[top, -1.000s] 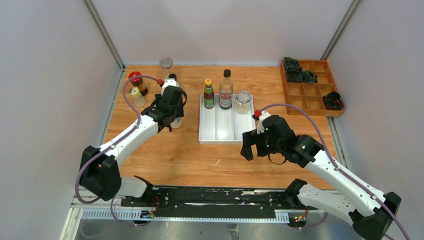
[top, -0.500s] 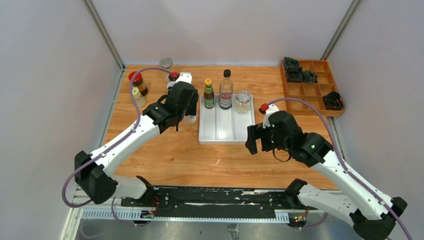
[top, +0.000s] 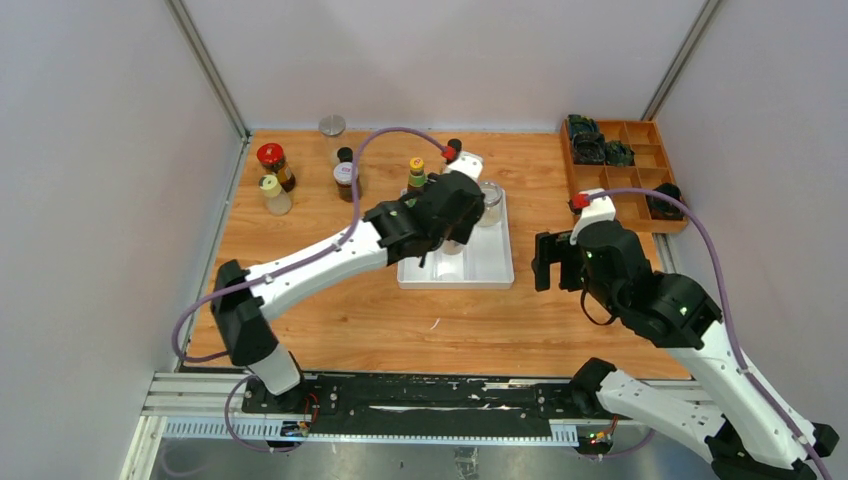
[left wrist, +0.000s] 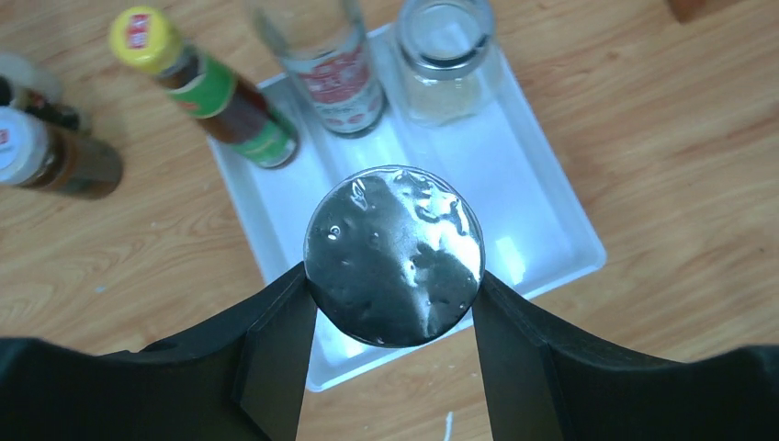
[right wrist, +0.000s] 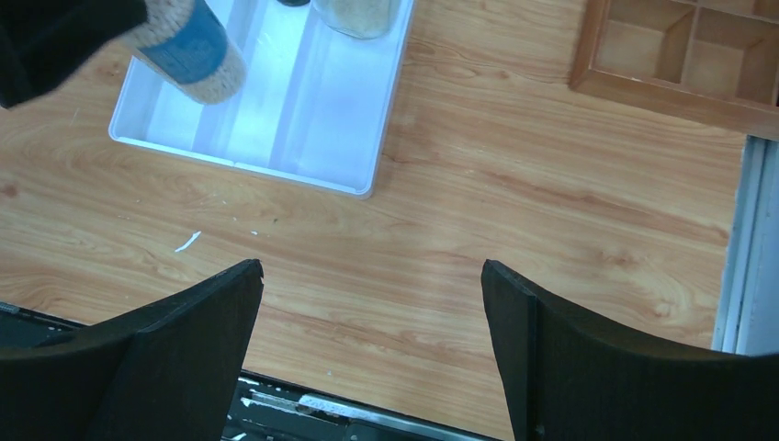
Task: Organize the condiment bottles
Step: Place the bottle in the storage box.
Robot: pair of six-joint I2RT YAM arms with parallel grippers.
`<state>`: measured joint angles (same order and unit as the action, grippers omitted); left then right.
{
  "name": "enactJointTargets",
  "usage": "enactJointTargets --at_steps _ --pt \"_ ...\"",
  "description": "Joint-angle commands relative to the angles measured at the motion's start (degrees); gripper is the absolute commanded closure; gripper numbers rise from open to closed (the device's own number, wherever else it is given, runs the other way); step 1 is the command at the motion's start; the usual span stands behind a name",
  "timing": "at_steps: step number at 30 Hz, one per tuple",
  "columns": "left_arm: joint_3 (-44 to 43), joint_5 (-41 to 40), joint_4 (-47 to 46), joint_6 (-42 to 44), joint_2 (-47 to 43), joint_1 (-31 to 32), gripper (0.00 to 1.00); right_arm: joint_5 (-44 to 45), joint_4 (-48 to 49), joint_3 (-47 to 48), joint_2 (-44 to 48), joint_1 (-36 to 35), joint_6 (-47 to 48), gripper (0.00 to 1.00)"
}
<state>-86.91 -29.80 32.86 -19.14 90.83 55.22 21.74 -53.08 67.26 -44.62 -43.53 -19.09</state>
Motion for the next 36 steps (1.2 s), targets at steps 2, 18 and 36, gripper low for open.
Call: enactJointTargets --at_steps 2,18,36 --pt "-9.86 -2.08 -1.66 1.5 7.15 5.12 0.52 3.8 -4.62 0.75 1.85 -0.74 0.42 0.05" --pt "-12.21 -3.46 -16.54 6.5 20.29 6.33 0.52 2.18 -6.25 -1.52 5.76 -0.77 -0.36 0.05" --pt "-12.57 5.96 -23.05 8.98 26.59 -2.61 0.52 1.27 -5.68 -1.35 3.99 -0.76 0.01 0.04"
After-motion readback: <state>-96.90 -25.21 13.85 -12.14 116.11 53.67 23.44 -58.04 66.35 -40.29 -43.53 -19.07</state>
